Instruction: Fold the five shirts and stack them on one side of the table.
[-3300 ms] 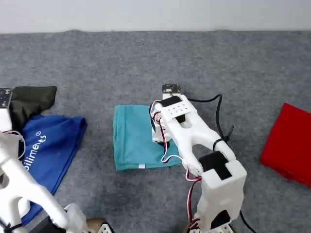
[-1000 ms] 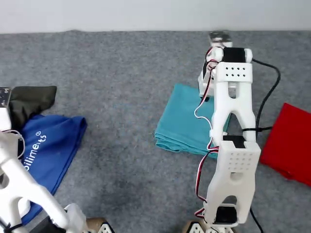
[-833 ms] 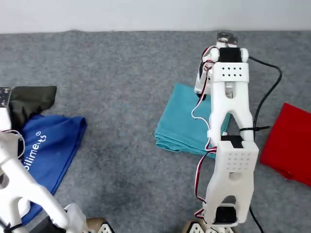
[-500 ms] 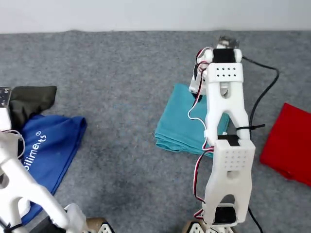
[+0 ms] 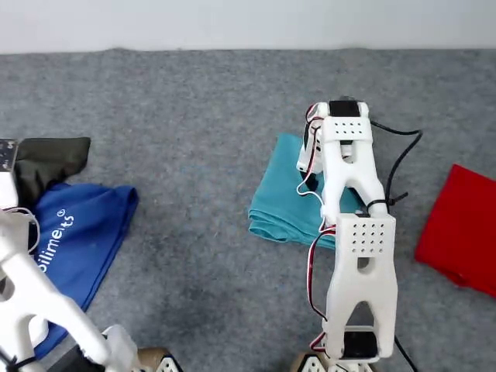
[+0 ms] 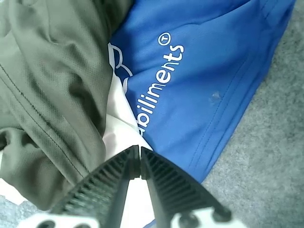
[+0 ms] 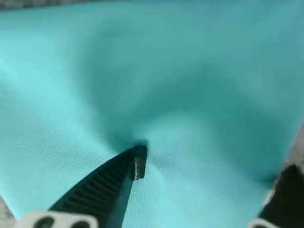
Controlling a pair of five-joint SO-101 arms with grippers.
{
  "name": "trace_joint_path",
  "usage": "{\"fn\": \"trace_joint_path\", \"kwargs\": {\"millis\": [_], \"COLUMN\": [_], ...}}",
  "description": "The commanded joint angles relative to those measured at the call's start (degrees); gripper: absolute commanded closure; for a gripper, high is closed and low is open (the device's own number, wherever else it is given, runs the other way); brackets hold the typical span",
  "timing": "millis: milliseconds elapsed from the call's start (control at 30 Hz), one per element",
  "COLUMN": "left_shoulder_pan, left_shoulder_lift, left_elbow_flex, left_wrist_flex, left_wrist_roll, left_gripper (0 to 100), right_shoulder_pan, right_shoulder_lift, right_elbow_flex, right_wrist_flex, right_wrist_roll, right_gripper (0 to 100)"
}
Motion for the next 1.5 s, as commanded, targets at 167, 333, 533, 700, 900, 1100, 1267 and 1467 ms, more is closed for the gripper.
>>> {"fn": "trace_joint_path", "kwargs": {"millis": [167, 333, 533, 700, 900, 1100, 1267, 1467], "left_shoulder_pan": [0.00, 0.00, 0.00, 0.00, 0.00, 0.00, 0.26, 0.26], "left_shoulder_lift": [-0.97, -0.97, -0.97, -0.97, -0.97, -0.97, -0.97, -0.97], "left_elbow_flex": [-0.31, -0.31, -0.31, -0.31, -0.31, -0.31, -0.31, -0.40], "left_wrist_flex": [-0.88, -0.79, -0.70, -0.53, -0.53, -0.53, -0.97, -0.70], "left_wrist_roll": [-1.67, -1.67, -1.67, -1.67, -1.67, -1.67, -1.67, -1.67], "left_gripper": [98, 98, 98, 98, 98, 98, 98, 98], "right_shoulder_pan": [1.27, 3.12, 5.41, 9.45, 16.40, 24.40, 30.81, 36.88], "right_shoulder_lift": [3.65, 2.15, -3.82, -12.09, -24.48, -35.82, -40.31, -40.66], "right_elbow_flex": [-3.08, -4.22, -9.05, -7.03, 3.60, 13.27, 13.80, 13.71], "right_wrist_flex": [-1.01, 0.84, 6.29, 6.37, 6.37, 6.29, 6.20, 4.18], "right_wrist_roll": [7.56, 11.34, 18.73, 23.21, 29.36, 35.08, 39.56, 42.81], "right_gripper": [95.6, 98.3, 98.8, 98.8, 98.8, 98.8, 98.8, 98.8]}}
